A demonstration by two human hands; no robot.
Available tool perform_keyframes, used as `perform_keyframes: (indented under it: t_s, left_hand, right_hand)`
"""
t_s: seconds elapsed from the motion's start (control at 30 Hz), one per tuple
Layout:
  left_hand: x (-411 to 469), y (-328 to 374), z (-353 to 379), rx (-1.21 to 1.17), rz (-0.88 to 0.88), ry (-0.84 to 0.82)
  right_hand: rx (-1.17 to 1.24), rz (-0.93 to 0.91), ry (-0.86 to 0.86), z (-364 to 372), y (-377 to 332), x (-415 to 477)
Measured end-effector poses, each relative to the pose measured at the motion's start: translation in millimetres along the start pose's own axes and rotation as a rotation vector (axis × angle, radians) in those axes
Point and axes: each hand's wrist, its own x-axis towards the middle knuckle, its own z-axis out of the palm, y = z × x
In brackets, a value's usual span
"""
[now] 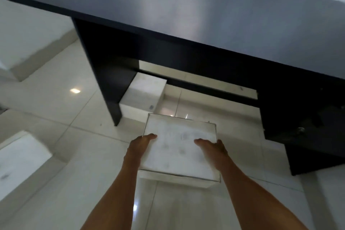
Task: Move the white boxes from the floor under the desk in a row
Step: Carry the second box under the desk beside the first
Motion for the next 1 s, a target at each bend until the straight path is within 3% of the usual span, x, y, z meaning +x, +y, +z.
perform_keyframes:
  t_s: [0.27, 0.5, 0.73, 0.83, 0.87, 0.97, 1.0]
  left_hand:
    - [96.9, -14.0, 71.6, 0.115, 0.172, -0.140]
    - [155.7, -38.1, 89.4, 0.181, 0.278, -0.223]
    - [186.0, -54.8, 87.3, 0.206, 0.244, -0.091]
    - [182.1, -49.6, 89.7, 0.089, 0.183, -0.098]
    - [181.8, -50.8, 90.7, 0.056, 0.183, -0.059]
    - [181.7, -75.0, 97.6, 0.009, -0.037, 0.273]
    - [177.7, -89.0, 101.5, -0.042, 0.001, 0.274]
  right_hand:
    - [0.135, -0.013, 0.036, 10.4, 55.0, 94.1]
    - [0.273, -0.074, 0.070, 41.5, 96.9, 149.5]
    - [0.235, -0.118, 0.061, 66.4, 94.7, 180.1]
    - [0.225, -0.117, 0.065, 67.8, 92.9, 189.3]
    - [0.198, -0.109, 0.060, 66.7, 93.6, 191.6]
    - [0.100, -0.167, 0.060, 62.5, 94.9, 194.8]
    - [0.071, -0.221, 0.065, 60.8, 94.6, 196.2]
